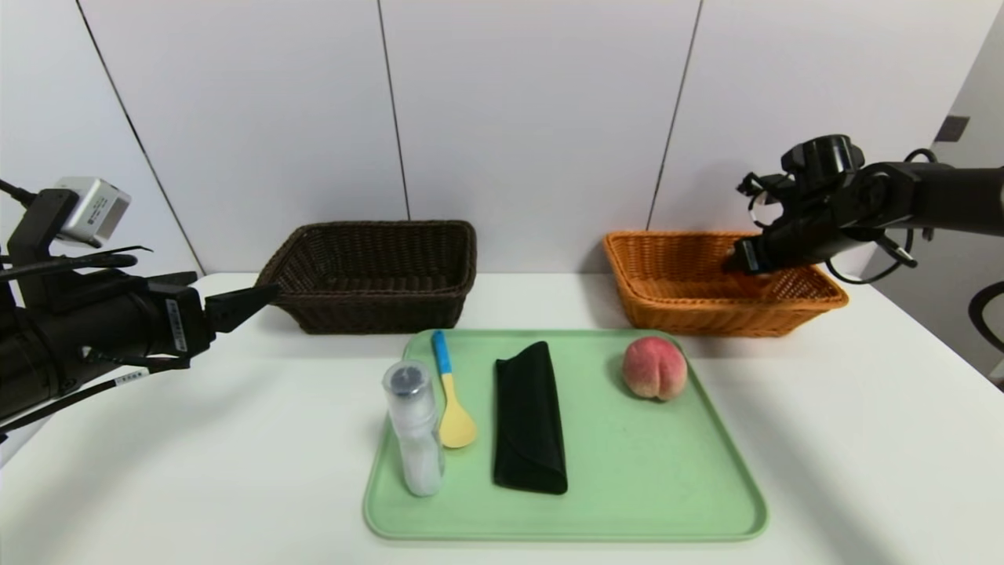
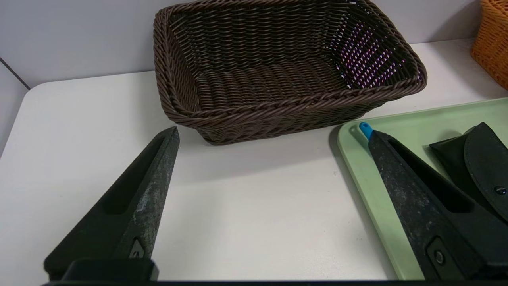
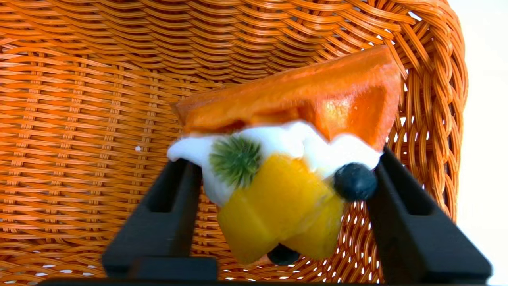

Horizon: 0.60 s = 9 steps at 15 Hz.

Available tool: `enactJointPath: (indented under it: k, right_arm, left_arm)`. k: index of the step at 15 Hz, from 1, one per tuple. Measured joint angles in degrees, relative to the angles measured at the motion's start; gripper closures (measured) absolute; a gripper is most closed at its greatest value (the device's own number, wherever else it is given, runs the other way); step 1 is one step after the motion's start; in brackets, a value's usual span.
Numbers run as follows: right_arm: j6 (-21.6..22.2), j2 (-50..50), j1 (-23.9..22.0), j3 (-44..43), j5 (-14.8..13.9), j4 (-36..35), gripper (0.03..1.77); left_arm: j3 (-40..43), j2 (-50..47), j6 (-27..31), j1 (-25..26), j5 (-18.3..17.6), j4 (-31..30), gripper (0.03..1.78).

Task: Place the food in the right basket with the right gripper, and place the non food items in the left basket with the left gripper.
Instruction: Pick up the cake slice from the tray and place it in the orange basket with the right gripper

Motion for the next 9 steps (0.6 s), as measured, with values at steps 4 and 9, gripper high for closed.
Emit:
enactJointPath:
  k: [4,9]
  right_arm:
    - [0.00,-0.15,0.11,0.00,0.01,0.05,0.37]
    - [0.00,-1.83,0.43,-0.02,0.00,0.55,0.24]
  left_arm:
    - [-0.01,-0.10,-0.04,0.00,-0.05,0.02,0.12]
    - [-0.01,-0.34,0.02,0.00,-0.09,0.00,0.12]
